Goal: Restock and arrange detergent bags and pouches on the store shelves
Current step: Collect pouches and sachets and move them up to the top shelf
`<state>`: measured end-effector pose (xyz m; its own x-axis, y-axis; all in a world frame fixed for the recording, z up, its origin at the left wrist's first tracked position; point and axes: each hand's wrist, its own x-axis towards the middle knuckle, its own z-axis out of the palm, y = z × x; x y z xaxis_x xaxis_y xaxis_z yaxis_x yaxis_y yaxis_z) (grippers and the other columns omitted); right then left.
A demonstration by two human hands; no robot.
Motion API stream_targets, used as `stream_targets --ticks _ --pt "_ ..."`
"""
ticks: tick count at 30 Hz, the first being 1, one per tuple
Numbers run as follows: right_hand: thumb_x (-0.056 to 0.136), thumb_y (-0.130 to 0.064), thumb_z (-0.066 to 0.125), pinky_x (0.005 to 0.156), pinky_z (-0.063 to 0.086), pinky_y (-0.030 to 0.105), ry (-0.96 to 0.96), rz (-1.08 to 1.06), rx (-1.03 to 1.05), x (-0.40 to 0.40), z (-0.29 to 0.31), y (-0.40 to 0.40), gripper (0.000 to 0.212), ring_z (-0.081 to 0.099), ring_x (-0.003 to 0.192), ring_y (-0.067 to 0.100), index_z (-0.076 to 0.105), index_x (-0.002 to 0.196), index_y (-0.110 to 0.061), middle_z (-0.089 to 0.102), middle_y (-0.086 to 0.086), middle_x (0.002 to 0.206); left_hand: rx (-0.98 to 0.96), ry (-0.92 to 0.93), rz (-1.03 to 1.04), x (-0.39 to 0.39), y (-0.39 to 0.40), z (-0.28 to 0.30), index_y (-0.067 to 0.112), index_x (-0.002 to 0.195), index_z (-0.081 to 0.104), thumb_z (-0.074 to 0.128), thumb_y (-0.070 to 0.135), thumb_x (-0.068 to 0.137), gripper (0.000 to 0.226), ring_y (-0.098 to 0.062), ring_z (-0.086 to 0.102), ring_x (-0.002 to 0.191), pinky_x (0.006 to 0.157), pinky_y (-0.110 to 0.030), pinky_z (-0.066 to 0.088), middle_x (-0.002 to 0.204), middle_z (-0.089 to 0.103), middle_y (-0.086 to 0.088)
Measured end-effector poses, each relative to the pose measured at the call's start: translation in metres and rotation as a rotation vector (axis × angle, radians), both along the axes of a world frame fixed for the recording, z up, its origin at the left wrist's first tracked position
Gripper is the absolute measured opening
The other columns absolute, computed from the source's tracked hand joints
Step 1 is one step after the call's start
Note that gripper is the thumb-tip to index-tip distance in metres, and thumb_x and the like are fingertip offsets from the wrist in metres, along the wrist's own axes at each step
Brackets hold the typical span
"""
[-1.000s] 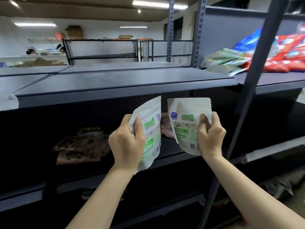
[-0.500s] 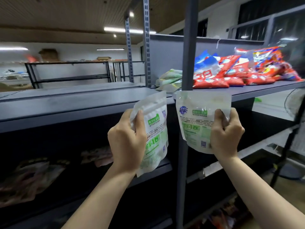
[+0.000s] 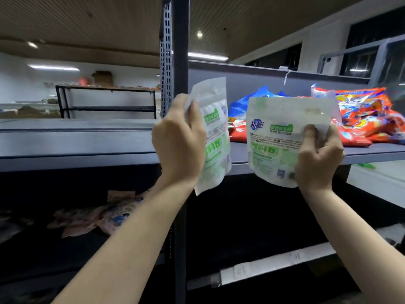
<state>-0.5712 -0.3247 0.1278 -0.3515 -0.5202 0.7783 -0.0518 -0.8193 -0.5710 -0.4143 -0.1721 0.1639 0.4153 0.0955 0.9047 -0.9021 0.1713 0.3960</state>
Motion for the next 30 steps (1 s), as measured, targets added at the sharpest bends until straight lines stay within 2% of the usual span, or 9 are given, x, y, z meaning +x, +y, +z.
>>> stream_targets --ticks 5,8,11,14,18,22,25,28,30 --pt "0.093 -0.022 0.051 0.069 0.036 0.01 0.003 0.02 0.028 -0.016 0.016 -0.049 0.023 0.05 0.077 0.0 0.062 0.102 -0.005 0.062 0.0 0.092 0.07 0.188 -0.044 -0.009 -0.07 0.028 0.013 0.066 0.043 0.052 0.022 0.095 0.031 -0.021 0.044 0.058 0.055 -0.029 0.027 0.057 0.046 0.003" --pt "0.093 -0.021 0.051 0.066 0.036 0.006 -0.006 0.038 0.057 -0.019 0.022 -0.075 0.021 0.051 0.077 0.001 0.063 0.102 -0.007 0.061 -0.003 0.09 0.087 0.255 0.031 -0.004 -0.107 0.033 0.013 0.077 0.05 0.046 0.025 0.098 0.025 -0.024 0.051 0.067 0.054 -0.028 0.031 0.067 0.052 0.003" --pt "0.093 -0.025 0.05 0.065 0.037 0.01 0.008 0.046 0.1 -0.021 0.023 -0.1 0.018 0.051 0.076 0.005 0.062 0.101 -0.013 0.061 -0.004 0.089 0.109 0.237 0.18 0.005 -0.136 0.036 0.016 0.087 0.056 0.041 0.026 0.099 0.022 -0.022 0.042 0.066 0.056 -0.03 0.024 0.068 0.049 0.005" --pt "0.092 -0.025 0.05 0.07 0.039 0.022 0.027 0.066 0.097 -0.019 0.025 -0.122 0.015 0.053 0.077 0.009 0.06 0.098 -0.016 0.061 -0.003 0.087 0.128 0.274 0.27 0.021 -0.16 0.04 0.02 0.075 0.05 0.041 0.024 0.097 0.024 -0.027 0.039 0.065 0.054 -0.031 0.021 0.066 0.046 0.003" --pt "0.093 -0.021 0.051 0.068 0.034 0.022 0.044 0.081 0.097 -0.002 0.03 -0.148 0.012 0.046 0.071 0.003 0.061 0.098 -0.015 0.058 -0.009 0.076 0.048 0.357 0.313 0.044 -0.183 0.044 0.015 0.066 0.042 0.04 0.017 0.093 0.027 -0.028 0.031 0.053 0.047 -0.027 0.015 0.049 0.032 0.001" --pt "0.094 -0.016 0.051 0.067 0.035 0.023 0.08 0.132 0.07 0.022 0.04 -0.169 0.01 0.049 0.07 0.006 0.06 0.094 -0.013 0.057 -0.009 0.073 -0.026 0.39 0.383 0.062 -0.209 0.059 0.017 0.071 0.05 0.04 0.027 0.097 0.03 -0.034 0.039 0.064 0.046 -0.027 0.014 0.066 0.055 -0.008" --pt "0.094 -0.016 0.051 0.067 0.038 0.023 0.102 0.167 0.055 0.034 0.047 -0.185 0.009 0.052 0.07 0.007 0.059 0.093 -0.019 0.059 -0.012 0.074 -0.082 0.373 0.449 0.076 -0.228 0.08 0.025 0.095 0.067 0.038 0.03 0.098 0.029 -0.032 0.057 0.081 0.055 -0.025 0.022 0.096 0.07 -0.002" --pt "0.093 -0.016 0.051 0.06 0.036 0.008 0.115 0.191 0.044 0.039 0.051 -0.201 0.011 0.049 0.064 0.0 0.056 0.087 -0.024 0.057 -0.019 0.071 -0.124 0.269 0.492 0.09 -0.251 0.102 0.027 0.098 0.068 0.038 0.031 0.099 0.03 -0.028 0.062 0.083 0.057 -0.024 0.025 0.102 0.07 0.004" --pt "0.093 -0.017 0.051 0.062 0.036 0.005 0.108 0.22 0.036 0.038 0.055 -0.212 0.015 0.051 0.064 -0.003 0.056 0.084 -0.027 0.058 -0.02 0.071 -0.105 0.129 0.52 0.096 -0.269 0.112 0.024 0.097 0.069 0.043 0.027 0.097 0.026 -0.029 0.064 0.078 0.059 -0.029 0.039 0.096 0.071 0.004"
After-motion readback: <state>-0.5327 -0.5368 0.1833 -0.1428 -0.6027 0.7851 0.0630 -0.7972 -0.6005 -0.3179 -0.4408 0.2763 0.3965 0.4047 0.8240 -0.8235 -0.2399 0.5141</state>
